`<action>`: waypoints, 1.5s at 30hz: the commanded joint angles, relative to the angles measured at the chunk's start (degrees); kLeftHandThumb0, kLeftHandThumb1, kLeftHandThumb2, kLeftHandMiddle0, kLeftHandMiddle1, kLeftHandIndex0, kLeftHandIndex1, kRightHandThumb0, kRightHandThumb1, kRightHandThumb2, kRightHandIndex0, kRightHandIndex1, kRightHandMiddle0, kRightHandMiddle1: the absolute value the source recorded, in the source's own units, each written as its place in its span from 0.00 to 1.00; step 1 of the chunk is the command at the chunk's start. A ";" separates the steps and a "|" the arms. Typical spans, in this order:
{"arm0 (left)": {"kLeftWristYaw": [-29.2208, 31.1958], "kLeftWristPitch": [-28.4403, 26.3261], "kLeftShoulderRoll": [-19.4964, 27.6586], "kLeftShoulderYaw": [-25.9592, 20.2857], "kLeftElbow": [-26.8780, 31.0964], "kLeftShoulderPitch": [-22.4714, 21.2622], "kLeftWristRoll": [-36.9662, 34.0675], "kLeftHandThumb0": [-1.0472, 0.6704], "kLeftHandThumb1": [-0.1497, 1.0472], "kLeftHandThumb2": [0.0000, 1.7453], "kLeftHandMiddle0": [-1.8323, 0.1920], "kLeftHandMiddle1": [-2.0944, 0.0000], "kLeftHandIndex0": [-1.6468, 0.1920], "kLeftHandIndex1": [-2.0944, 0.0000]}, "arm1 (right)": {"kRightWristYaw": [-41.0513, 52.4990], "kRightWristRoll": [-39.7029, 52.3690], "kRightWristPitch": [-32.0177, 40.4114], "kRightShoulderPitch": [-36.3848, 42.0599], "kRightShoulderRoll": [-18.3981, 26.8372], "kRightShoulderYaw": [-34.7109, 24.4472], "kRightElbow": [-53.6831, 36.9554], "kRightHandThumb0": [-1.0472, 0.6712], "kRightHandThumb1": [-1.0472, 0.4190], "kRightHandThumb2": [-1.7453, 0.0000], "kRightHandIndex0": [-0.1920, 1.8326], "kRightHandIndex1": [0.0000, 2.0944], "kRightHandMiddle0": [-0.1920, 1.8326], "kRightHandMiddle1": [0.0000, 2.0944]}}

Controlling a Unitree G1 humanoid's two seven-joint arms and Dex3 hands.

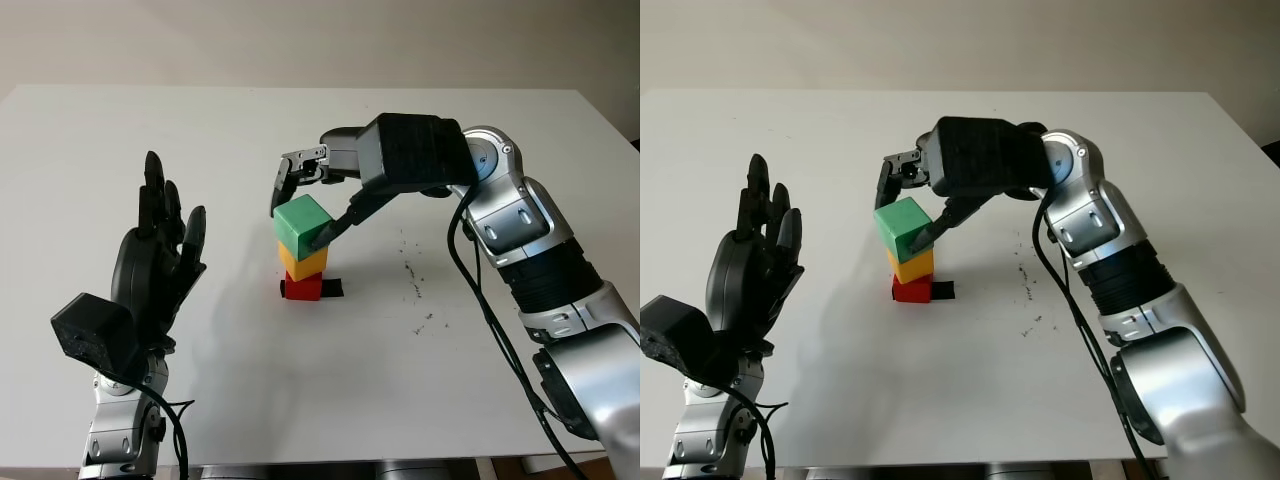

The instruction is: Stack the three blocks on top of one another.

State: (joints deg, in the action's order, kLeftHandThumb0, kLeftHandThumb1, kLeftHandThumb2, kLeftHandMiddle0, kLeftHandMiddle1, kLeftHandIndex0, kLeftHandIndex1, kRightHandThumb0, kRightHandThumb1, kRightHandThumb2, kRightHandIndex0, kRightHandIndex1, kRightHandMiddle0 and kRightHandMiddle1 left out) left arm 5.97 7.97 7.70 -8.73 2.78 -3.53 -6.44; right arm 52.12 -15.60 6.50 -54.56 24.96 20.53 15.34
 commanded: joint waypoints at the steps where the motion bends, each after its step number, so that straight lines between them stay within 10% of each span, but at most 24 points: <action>1: 0.11 0.65 0.03 0.13 -0.09 0.10 0.11 0.18 1.00 0.28 1.00 0.99 1.00 1.00 | 0.28 0.63 -1.09 -0.17 0.59 -0.52 0.00 0.23 0.10 0.97 0.02 0.00 0.05 0.11; 18: -0.15 0.00 -0.44 0.05 0.90 0.91 -0.47 0.17 1.00 0.26 1.00 0.98 1.00 1.00 | -6.29 8.75 -4.03 5.53 5.93 -14.00 -8.17 0.11 0.04 0.95 0.00 0.00 0.00 0.00; 29: 0.33 0.26 -0.15 -0.33 0.23 0.64 -1.23 0.17 1.00 0.27 1.00 0.97 1.00 1.00 | -25.05 14.28 -0.64 30.54 -0.31 -23.45 -18.66 0.19 0.00 0.67 0.00 0.00 0.00 0.00; 45: 1.33 0.33 0.92 -0.56 -2.44 -0.86 -1.16 0.17 1.00 0.28 1.00 0.98 1.00 1.00 | -42.61 19.84 3.20 42.14 -16.32 -24.59 -20.89 0.22 0.00 0.58 0.00 0.00 0.00 0.00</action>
State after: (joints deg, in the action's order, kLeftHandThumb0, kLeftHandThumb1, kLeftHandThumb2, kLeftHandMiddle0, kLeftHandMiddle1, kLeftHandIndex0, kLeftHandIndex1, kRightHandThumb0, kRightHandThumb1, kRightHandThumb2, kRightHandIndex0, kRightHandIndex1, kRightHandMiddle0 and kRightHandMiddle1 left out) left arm 7.11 7.99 8.28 -9.11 0.25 -3.77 -7.44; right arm 10.19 3.67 10.69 -13.02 9.73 -3.67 -5.33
